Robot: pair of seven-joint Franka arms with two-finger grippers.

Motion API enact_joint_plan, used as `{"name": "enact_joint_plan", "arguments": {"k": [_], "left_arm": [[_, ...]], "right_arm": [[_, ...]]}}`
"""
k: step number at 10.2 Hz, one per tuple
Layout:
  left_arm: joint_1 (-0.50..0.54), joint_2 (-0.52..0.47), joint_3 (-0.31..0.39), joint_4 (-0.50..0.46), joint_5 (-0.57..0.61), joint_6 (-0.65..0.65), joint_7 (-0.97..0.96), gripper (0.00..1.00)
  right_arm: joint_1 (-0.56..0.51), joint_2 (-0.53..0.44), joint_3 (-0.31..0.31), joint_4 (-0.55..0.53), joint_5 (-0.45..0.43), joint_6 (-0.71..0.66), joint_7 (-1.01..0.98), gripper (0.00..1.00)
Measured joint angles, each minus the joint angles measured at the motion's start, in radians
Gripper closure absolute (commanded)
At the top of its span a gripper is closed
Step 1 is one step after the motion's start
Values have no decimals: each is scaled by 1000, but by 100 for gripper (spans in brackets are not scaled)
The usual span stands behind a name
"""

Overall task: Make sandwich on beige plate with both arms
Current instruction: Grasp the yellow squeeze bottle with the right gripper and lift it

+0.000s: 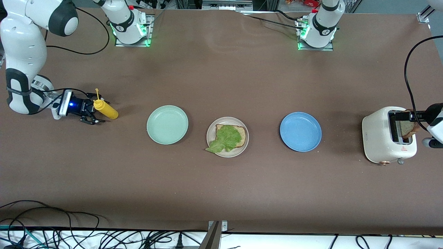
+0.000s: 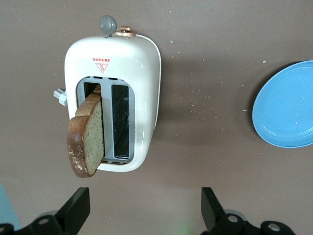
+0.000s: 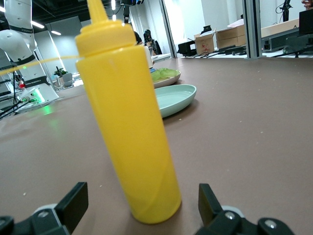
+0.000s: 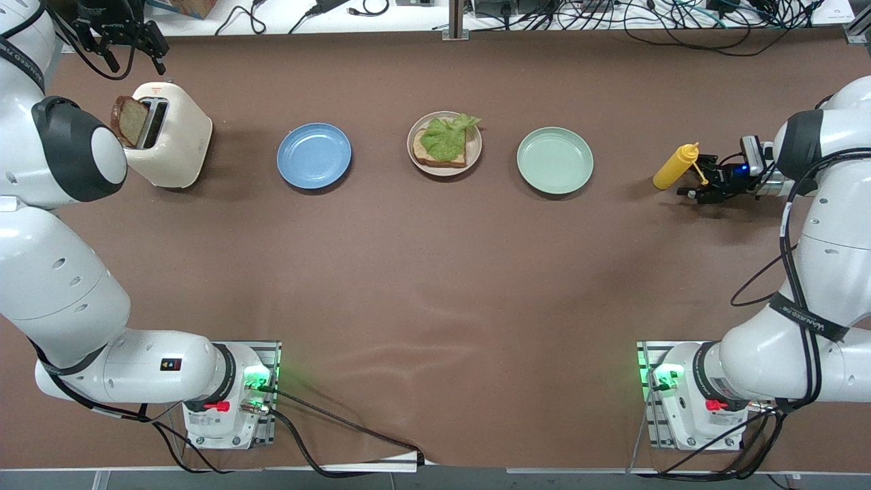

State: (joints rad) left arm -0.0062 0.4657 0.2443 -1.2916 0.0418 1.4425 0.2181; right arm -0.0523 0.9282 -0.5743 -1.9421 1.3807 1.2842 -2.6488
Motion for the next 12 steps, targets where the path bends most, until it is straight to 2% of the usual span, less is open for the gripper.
{"name": "enact_joint_plan", "arguments": {"k": [4,5,6,7,8,12], "left_arm": [[0,0,0,0,0,0,0,0],[0,0,0,0,0,0,0,0],[0,0,0,0,0,0,0,0],[0,0,0,0,0,0,0,0],[0,0,0,0,0,0,0,0],[0,0,0,0,0,0,0,0]], "right_arm": [[3,2,39,0,70,2,-2,3],[4,6,48,0,82,3,-2,10],[4,10,51,0,90,3,-2,35],[4,13,51,0,95,3,-3,72],[4,13,51,0,104,3,-10,100],[6,12,51,20,131,18,-29,100]]}}
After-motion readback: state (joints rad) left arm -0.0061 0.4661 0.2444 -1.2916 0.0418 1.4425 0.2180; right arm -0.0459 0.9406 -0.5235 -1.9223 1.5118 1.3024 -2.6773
